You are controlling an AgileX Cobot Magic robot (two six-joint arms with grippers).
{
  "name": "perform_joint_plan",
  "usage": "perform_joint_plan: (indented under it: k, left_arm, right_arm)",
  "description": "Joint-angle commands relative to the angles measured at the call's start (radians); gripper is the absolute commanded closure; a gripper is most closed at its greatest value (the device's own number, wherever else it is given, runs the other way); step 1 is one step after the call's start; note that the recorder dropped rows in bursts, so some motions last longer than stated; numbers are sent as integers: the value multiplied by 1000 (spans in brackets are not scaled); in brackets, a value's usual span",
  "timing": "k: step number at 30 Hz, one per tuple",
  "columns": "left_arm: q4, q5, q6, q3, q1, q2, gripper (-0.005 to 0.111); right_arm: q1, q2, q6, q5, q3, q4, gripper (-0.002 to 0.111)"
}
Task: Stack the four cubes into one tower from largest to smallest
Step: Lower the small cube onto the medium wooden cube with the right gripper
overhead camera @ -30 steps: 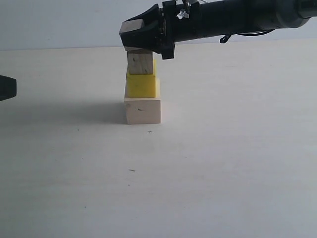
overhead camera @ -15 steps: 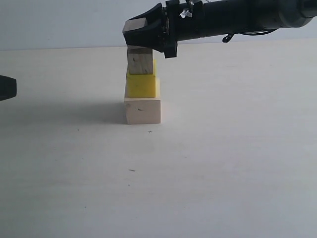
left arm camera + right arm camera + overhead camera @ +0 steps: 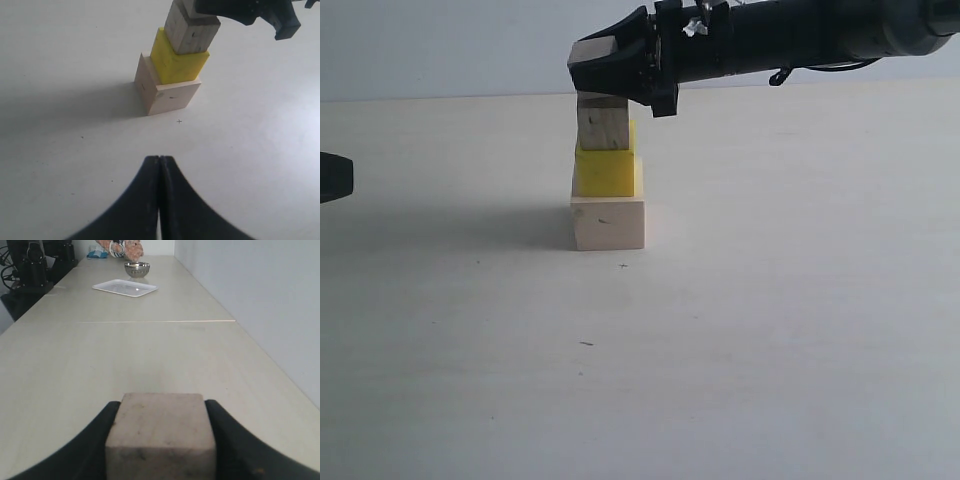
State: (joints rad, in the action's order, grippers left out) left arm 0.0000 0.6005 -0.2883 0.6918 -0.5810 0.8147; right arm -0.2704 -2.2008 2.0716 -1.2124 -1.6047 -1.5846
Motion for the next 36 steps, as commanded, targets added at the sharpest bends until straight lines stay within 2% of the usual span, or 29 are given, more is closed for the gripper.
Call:
perform_joint_plan:
  k: [1, 6, 9, 36]
  left_arm:
    - [-10, -7, -2, -5, 3, 1, 107]
    - [-10, -7, -2, -5, 3, 1, 107]
    - [-10, -7, -2, -5, 3, 1, 107]
    - [-10, -7, -2, -5, 3, 1, 107]
  right_arm:
    - [5, 2, 3, -9, -8, -7, 83]
    - [5, 2, 3, -9, -8, -7, 55]
    - [5, 2, 0, -9, -8, -7, 47]
    - [5, 32, -42, -9, -8, 17, 46]
